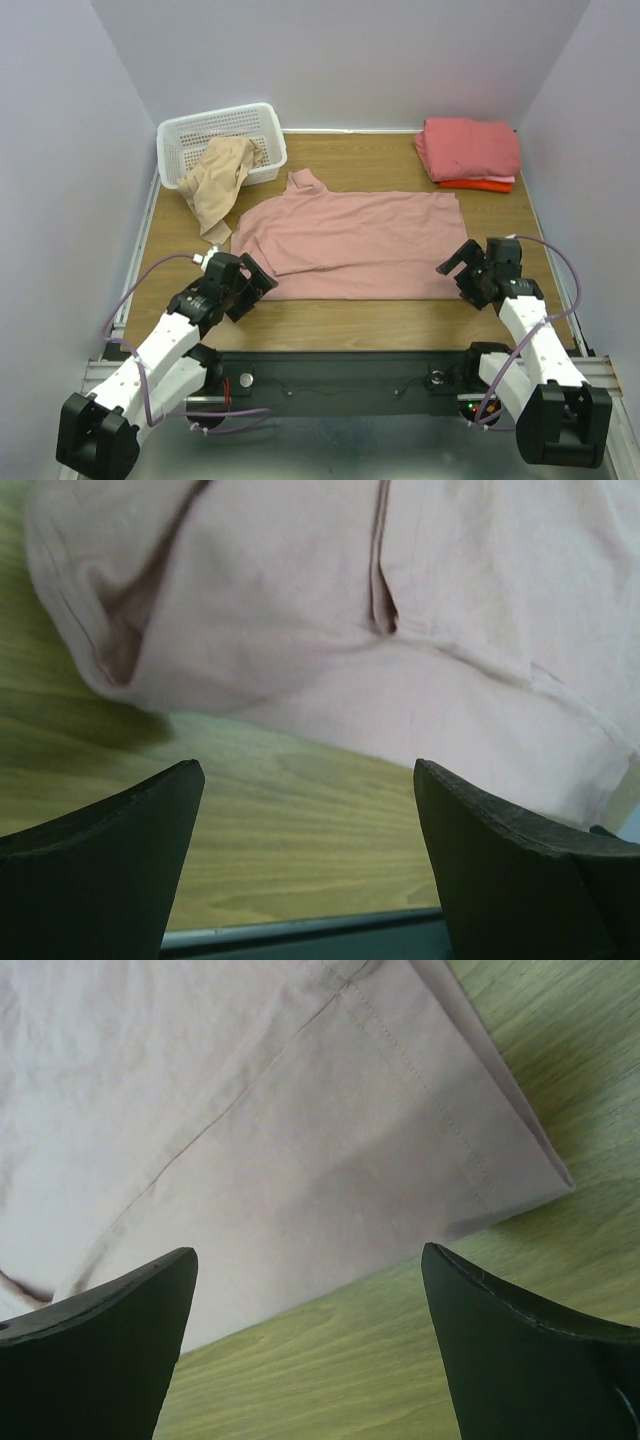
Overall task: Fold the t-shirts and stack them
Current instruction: Fold the tshirt
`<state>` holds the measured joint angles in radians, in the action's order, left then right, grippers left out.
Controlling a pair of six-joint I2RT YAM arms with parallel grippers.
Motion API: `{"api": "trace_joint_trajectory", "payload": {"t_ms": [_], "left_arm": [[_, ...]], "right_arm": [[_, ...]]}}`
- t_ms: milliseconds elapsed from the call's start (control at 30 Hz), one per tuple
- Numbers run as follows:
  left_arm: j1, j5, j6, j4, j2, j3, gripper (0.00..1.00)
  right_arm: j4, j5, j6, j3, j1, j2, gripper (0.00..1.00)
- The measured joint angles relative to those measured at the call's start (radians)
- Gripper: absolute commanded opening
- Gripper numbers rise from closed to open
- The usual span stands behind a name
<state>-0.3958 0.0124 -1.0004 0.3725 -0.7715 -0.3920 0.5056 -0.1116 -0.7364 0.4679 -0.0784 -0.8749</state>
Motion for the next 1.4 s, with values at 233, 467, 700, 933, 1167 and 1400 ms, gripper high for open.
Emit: {"api": "trace_joint_trajectory", "payload": {"t_ms": [233,467,700,933,1167,1400], "left_arm": [[-0.068,-0.023,-0.023,0.035,-0.027,-0.146,0.99],[-0.070,-0.050,0.000,-0.056,-0.290,-0.249,0.97],[-0.070,-0.112,0.003,-0.078,-0.455,-0.275,0.85],[-0.070,-0.151,0.004,-0.119,-0.594,-0.353,0.68],[-0.070,-0.166,0.006,-0.129,-0.694,-0.389,0.65],[-0.070,-0.184,0.008,-0.130,-0.739,-0.414,0.42]], "right_arm": [[0.040,-0.004,0.043,0.049,0.000,0.041,1.00],[0.042,0.000,0.079,0.056,0.000,-0.011,1.00],[0.041,0.000,0.091,0.056,0.000,-0.036,1.00],[0.041,-0.001,0.094,0.056,0.000,-0.034,1.00],[0.041,-0.001,0.097,0.056,0.000,-0.035,1.00],[0.041,-0.001,0.098,0.056,0.000,-0.035,1.00]]}}
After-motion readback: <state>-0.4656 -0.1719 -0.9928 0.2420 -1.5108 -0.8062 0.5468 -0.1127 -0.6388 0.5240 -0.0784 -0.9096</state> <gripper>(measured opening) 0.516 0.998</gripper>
